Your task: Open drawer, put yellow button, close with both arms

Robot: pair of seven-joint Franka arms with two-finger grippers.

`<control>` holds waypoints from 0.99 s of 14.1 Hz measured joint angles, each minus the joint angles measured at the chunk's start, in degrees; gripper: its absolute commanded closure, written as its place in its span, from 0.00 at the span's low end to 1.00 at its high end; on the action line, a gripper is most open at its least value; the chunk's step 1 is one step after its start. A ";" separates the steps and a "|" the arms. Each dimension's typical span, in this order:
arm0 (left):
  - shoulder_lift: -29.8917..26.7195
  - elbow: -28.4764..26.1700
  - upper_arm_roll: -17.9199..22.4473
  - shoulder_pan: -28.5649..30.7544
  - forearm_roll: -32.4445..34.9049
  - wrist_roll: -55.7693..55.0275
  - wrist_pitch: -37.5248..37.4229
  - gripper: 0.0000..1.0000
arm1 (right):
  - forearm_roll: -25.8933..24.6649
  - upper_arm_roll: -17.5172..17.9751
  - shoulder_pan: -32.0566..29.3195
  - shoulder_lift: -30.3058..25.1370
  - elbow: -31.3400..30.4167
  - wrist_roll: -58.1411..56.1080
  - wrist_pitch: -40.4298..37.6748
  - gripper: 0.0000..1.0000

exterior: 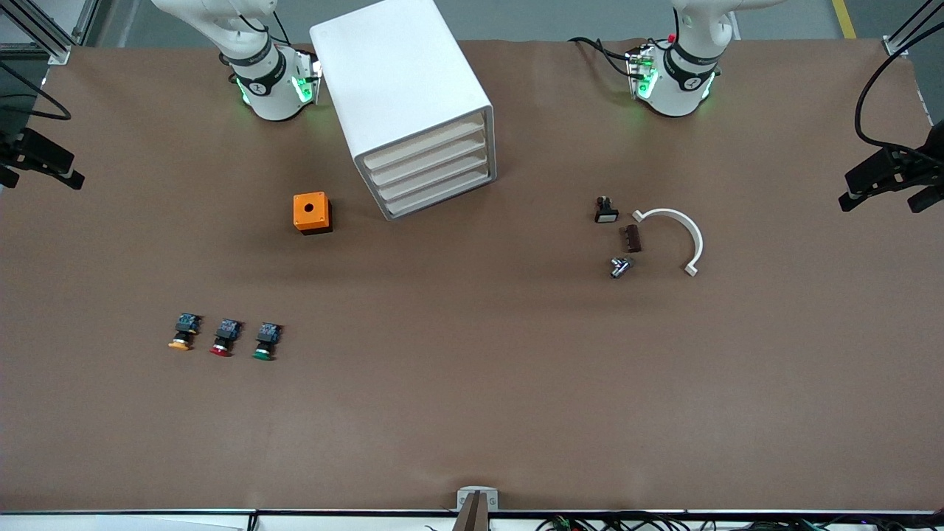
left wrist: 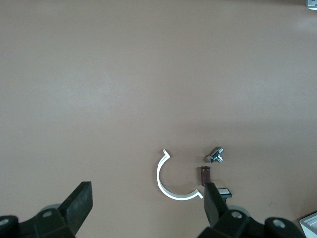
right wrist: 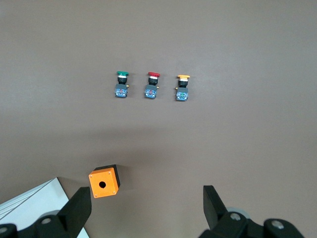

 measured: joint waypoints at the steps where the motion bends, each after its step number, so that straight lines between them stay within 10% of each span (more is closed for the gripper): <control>1: 0.00 0.00 0.00 0.00 0.00 0.00 0.00 0.01 | 0.00 0.00 0.00 0.00 0.00 0.00 0.00 0.00; 14: 9.95 -0.53 -2.88 -1.33 0.00 -10.88 -0.88 0.01 | 0.00 0.02 0.00 0.00 -0.08 0.00 0.02 0.00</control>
